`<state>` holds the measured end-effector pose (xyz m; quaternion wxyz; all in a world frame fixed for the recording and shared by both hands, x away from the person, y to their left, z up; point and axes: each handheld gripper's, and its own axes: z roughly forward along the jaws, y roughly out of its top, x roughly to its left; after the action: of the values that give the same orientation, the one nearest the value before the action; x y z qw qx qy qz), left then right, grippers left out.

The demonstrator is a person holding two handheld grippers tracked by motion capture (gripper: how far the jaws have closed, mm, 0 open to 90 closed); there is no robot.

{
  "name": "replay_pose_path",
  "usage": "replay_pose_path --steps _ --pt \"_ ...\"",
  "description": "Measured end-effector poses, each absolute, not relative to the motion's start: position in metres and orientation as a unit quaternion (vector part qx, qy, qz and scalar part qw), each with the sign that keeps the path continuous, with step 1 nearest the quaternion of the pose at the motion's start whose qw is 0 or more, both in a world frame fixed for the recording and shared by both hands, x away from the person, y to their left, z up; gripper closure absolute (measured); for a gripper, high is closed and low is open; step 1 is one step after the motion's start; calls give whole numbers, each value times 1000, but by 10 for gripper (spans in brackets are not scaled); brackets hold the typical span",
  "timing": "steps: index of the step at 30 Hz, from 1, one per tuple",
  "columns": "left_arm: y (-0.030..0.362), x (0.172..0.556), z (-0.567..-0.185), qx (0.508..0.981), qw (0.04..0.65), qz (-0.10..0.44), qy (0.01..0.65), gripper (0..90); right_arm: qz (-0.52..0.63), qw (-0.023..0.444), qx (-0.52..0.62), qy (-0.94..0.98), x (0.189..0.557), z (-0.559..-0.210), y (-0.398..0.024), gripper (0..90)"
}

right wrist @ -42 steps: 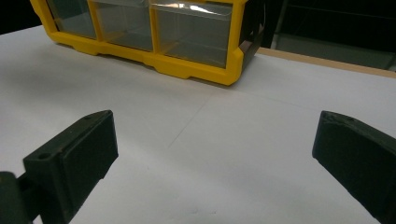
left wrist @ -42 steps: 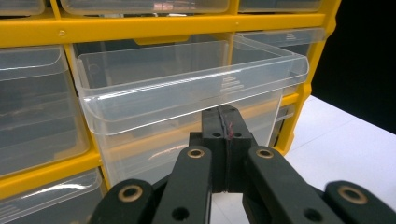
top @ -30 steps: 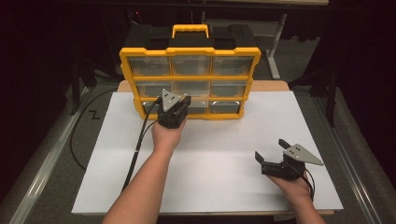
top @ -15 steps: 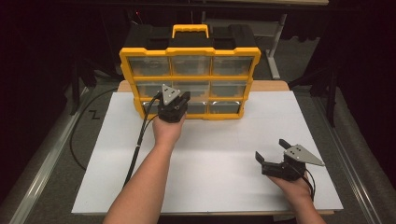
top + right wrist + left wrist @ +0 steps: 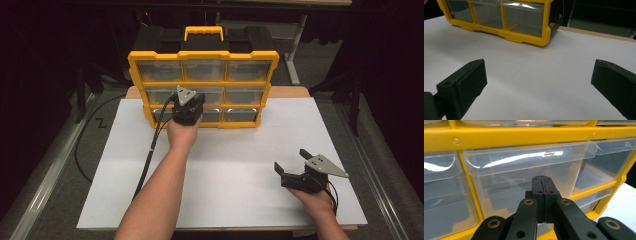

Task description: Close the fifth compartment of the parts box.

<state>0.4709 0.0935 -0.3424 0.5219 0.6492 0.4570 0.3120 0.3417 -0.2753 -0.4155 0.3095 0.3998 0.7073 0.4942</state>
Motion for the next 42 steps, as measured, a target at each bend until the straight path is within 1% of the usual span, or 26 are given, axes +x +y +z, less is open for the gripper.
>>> replay_pose_path --steps 10,22,26,30,34,42 --pt "92 479 -341 649 517 311 462 898 496 307 401 706 341 -415 -275 16" --pt "92 480 -344 652 516 307 463 898 495 307 399 708 342 -416 -276 17" --pt "96 469 -342 657 516 306 457 898 495 308 399 708 342 -416 -275 17" --pt "112 458 -338 646 525 305 463 898 491 308 402 709 342 -417 -276 17" --pt "126 447 -338 645 524 306 465 898 489 308 405 709 341 -418 -275 17" --pt "154 422 -358 654 522 294 462 898 485 310 403 711 341 -418 -273 17"
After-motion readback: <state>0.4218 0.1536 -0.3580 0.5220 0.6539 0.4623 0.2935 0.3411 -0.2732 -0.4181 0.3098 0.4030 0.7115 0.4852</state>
